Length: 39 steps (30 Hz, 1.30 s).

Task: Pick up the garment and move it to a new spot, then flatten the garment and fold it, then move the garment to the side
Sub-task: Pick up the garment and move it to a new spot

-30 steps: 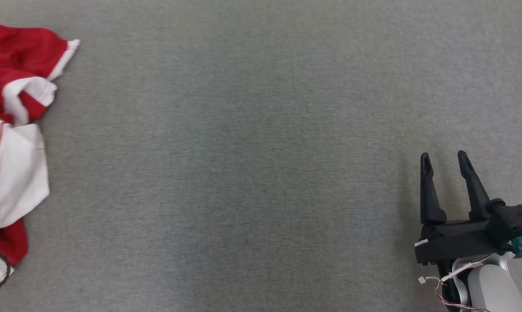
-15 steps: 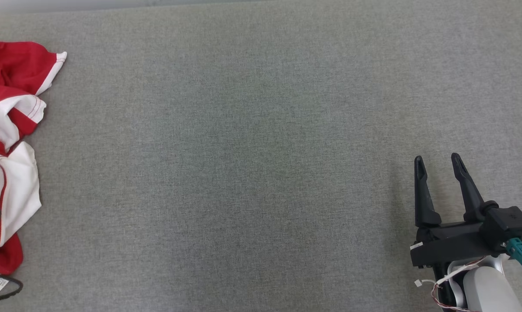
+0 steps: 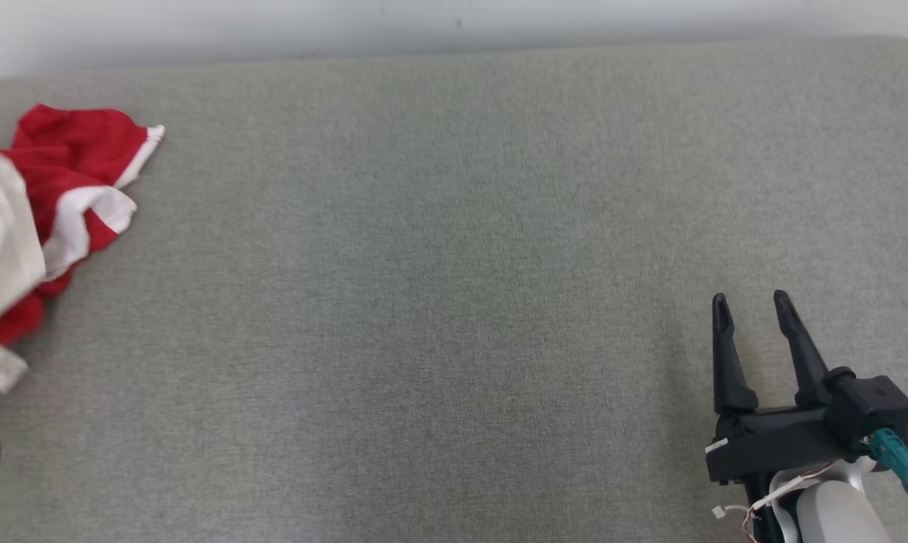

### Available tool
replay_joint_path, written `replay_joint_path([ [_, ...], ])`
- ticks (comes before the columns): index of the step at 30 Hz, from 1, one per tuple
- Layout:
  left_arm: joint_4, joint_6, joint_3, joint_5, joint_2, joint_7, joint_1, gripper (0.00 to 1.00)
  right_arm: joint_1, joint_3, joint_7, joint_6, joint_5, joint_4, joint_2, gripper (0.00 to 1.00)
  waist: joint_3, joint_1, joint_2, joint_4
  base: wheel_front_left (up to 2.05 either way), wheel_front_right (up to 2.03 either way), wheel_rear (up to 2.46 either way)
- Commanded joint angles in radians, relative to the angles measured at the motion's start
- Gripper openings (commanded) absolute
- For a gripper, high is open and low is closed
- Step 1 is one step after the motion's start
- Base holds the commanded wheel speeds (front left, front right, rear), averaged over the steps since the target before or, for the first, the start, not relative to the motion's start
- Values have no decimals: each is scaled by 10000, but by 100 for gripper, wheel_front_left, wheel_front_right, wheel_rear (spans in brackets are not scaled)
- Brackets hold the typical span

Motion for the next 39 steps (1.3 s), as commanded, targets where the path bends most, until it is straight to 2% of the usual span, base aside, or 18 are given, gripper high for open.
replay_joint_path([
  [1, -271, 30, -58, 95, 29, -324, -264, 0, 176, 33, -7, -21, 103, 64, 64, 100, -465, 1, -1, 201, 0, 0, 0],
  [9, -1822, -40, -539, 470, 53, -725, -1321, 0, 372, 81, -7, -21, 337, 271, 250, 100, -1008, 1, -1, -32, 0, 0, 0],
  [16, -4010, -94, -1202, 295, -766, 101, -2126, 0, 629, 101, -7, -21, 579, 444, 365, 100, -1437, 1, -1, -812, 0, 0, 0],
  [24, -5998, 120, -2142, 161, -2126, 803, -1879, 0, 776, 162, -9, -21, 877, 495, 400, 100, -1559, 1, -1, -2042, 0, 0, 0],
  [30, -6269, 289, -2865, 65, -3103, 774, -953, 0, 804, 298, -8, -21, 1135, 524, 402, 100, -1459, 1, -1, -2766, 0, 0, 0],
  [34, -5726, 437, -3306, 72, -3593, 409, 161, 0, 705, 395, -9, -21, 1253, 497, 404, 100, -1221, 1, -1, -3126, 0, 0, 0],
  [39, -4898, 548, -3566, -43, -3839, -63, 1377, 0, 659, 364, -9, -21, 1201, 497, 405, 100, -1058, 1, -1, -3247, 0, 0, 0],
])
